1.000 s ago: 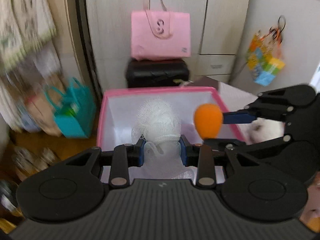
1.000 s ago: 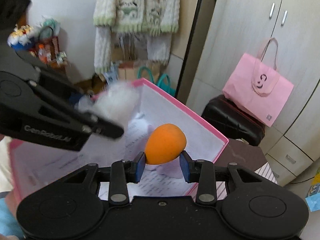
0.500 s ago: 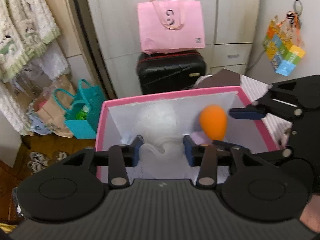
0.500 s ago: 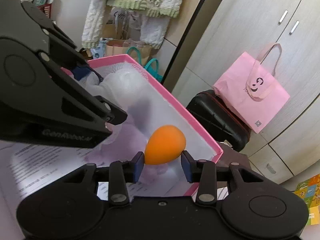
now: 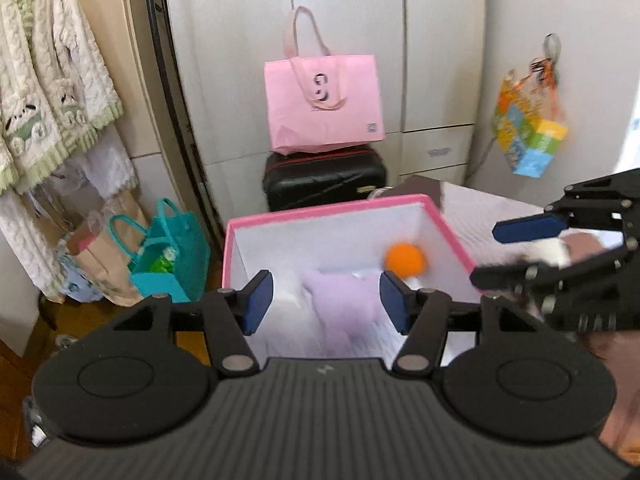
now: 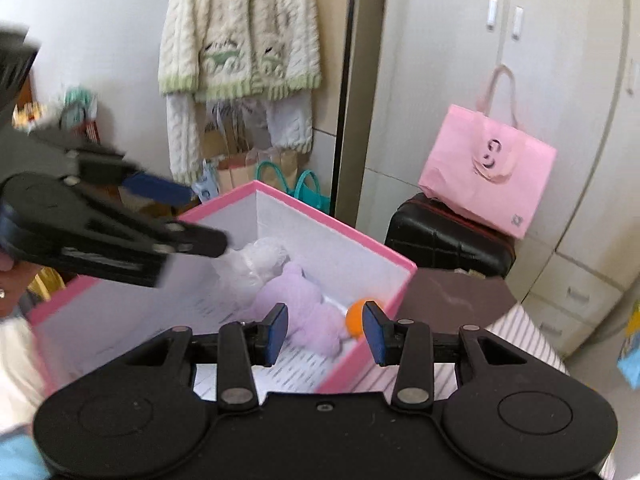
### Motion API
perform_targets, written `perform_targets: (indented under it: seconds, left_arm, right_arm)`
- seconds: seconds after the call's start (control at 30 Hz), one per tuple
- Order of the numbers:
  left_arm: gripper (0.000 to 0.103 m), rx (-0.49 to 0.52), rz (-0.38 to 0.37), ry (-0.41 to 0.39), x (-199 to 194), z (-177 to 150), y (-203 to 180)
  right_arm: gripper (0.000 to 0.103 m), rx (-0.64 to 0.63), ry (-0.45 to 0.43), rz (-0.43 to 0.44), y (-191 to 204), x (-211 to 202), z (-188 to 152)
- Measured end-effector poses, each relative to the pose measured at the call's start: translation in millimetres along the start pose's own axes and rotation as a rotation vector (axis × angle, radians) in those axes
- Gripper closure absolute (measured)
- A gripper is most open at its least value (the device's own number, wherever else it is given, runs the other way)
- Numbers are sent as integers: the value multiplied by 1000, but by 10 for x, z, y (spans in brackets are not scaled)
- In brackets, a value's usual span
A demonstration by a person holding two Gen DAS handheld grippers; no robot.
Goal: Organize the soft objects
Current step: 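Carry the bath puff and orange sponge into the pink box and release both, then withdraw both tools from the box back toward the remaining objects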
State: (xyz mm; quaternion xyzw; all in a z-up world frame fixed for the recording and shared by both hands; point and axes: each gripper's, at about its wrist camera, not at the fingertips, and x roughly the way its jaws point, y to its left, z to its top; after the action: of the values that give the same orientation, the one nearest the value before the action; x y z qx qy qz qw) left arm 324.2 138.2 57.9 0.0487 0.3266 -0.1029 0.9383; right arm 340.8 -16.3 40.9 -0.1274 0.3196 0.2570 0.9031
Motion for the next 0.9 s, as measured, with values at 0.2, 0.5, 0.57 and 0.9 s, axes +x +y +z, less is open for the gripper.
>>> perform_targets:
  seconds: [0.2, 0.5, 0.57, 0.9]
  left_arm:
    - [45, 53, -65, -52, -691, -219, -86]
    - [41, 201, -36, -152, -1523, -582, -473]
    - [41, 210, -37, -155, -1641, -655, -556]
    - [39, 242, -159, -64, -1829, -1020, -895]
  right_arm:
    - [55, 99, -49, 78, -69, -560, -223]
    - [52, 17, -115, 105, 195, -1245, -544]
    - [52, 12, -125, 122, 237, -1365, -611]
    - [32, -11, -171, 98, 331, -1913, -1167]
